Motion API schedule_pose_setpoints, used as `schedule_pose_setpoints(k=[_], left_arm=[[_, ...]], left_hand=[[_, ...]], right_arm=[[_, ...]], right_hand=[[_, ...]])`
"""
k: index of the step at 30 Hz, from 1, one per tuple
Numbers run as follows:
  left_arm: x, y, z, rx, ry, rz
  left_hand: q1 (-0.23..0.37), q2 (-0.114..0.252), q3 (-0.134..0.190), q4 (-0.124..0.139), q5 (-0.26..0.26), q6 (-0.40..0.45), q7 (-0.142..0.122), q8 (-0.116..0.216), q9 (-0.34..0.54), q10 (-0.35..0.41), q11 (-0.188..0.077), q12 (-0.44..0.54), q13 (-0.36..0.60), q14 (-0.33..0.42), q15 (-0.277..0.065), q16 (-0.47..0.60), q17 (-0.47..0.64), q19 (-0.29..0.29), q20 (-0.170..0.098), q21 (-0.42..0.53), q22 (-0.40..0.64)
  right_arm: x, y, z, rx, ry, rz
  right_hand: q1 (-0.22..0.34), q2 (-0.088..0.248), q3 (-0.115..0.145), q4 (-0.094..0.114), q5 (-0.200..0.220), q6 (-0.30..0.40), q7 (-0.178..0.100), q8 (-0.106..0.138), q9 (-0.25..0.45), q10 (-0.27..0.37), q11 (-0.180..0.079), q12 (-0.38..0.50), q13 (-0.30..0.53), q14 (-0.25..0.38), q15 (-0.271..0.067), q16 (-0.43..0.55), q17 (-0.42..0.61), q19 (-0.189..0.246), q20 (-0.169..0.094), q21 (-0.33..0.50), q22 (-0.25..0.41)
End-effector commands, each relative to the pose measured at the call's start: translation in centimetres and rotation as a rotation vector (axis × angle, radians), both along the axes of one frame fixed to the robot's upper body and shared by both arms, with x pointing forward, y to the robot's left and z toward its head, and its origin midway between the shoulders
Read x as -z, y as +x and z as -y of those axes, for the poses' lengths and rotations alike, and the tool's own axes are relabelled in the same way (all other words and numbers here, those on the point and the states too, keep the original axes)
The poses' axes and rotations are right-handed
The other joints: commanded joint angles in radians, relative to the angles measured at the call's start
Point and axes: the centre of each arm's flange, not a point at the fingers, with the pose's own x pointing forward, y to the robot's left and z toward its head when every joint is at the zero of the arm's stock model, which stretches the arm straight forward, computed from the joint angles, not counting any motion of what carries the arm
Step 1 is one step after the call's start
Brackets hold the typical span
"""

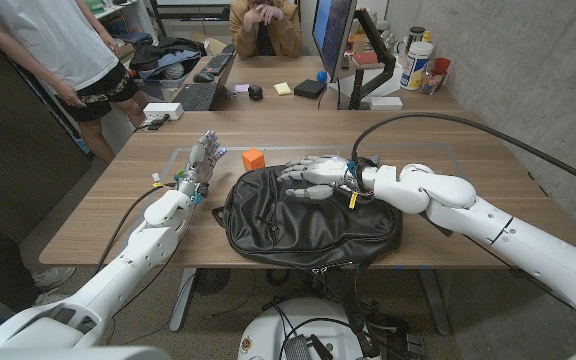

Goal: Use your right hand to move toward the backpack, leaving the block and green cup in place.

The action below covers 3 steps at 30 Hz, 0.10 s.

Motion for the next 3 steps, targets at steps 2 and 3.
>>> schedule_pose_setpoints(k=[2, 3], left_arm=[[0.00, 0.79, -0.33, 0.072, 0.059, -0.013], [-0.03, 1.06, -0.40, 0.077, 0.055, -0.012]], left_hand=[[-0.010, 0.096, -0.005, 0.002, 0.006, -0.020, -0.003, -0.003, 0.002, -0.010, 0.000, 0.004, 0.003, -0.032, -0.042, -0.002, 0.003, 0.004, -0.038, -0.003, 0.003], [-0.010, 0.096, -0.005, 0.002, 0.006, -0.020, -0.002, -0.003, 0.002, -0.011, -0.001, 0.004, 0.003, -0.032, -0.043, -0.002, 0.003, 0.004, -0.039, -0.003, 0.003]], right_arm=[[1.31, 0.73, -0.39, 0.090, -0.039, -0.017], [1.39, 0.87, -0.39, 0.092, -0.033, -0.021]], right_hand=[[0.012, 0.021, 0.000, -0.001, 0.000, 0.002, -0.001, 0.001, 0.002, -0.002, 0.002, 0.003, 0.006, 0.004, -0.077, 0.006, 0.005, 0.007, -0.076, -0.001, 0.002], [0.012, 0.021, -0.001, -0.001, 0.000, 0.002, -0.001, 0.001, 0.002, -0.002, 0.002, 0.003, 0.006, 0.004, -0.077, 0.006, 0.005, 0.007, -0.077, -0.002, 0.002]])
